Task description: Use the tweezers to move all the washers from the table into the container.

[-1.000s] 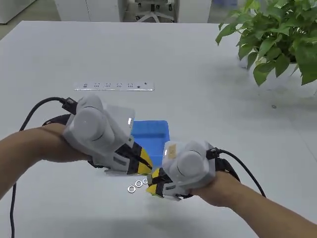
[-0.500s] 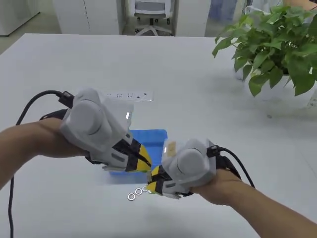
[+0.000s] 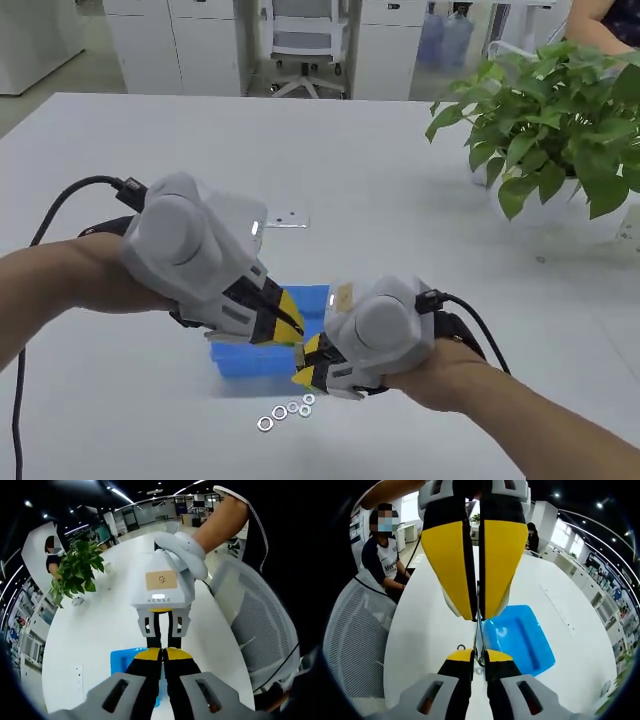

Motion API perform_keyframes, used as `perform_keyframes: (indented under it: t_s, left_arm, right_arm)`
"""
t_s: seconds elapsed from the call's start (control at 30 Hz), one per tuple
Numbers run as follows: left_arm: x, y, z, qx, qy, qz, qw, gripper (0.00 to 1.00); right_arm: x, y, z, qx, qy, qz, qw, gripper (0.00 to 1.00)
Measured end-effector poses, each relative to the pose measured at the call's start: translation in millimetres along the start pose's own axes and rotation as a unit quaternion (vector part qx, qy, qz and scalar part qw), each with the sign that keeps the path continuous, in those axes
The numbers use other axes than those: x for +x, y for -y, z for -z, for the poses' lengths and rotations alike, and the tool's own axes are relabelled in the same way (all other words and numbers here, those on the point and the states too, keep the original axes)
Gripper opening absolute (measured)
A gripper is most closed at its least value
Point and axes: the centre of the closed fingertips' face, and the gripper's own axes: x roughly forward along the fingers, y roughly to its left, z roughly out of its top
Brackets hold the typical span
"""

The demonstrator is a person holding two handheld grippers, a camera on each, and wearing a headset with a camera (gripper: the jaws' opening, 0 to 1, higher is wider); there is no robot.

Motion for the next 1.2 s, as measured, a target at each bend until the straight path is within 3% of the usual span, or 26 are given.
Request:
perform_keyframes:
  t_s: [0.37,0.63,1.2]
  left_arm:
    - [-4.0,-31.3,2.2,0.007,-0.001,-0.014,0.9999,0.06]
    - [4.0,-50.6,10.5,0.002,0.001,-0.016,0.9999,0.06]
    - [27.4,-74.1,31.7,-0.014,-0.001,-0.008,0.9999,0.06]
  right_arm:
    - [1.2,32.7,-4.8,-0.006,0.002,0.008,1.0,0.1]
    - [8.6,49.7,1.2,0.005,0.008,0.008,0.9999,0.1]
    - [31.9,73.2,22.9,0.027,0.013,0.0,0.9996,0.1]
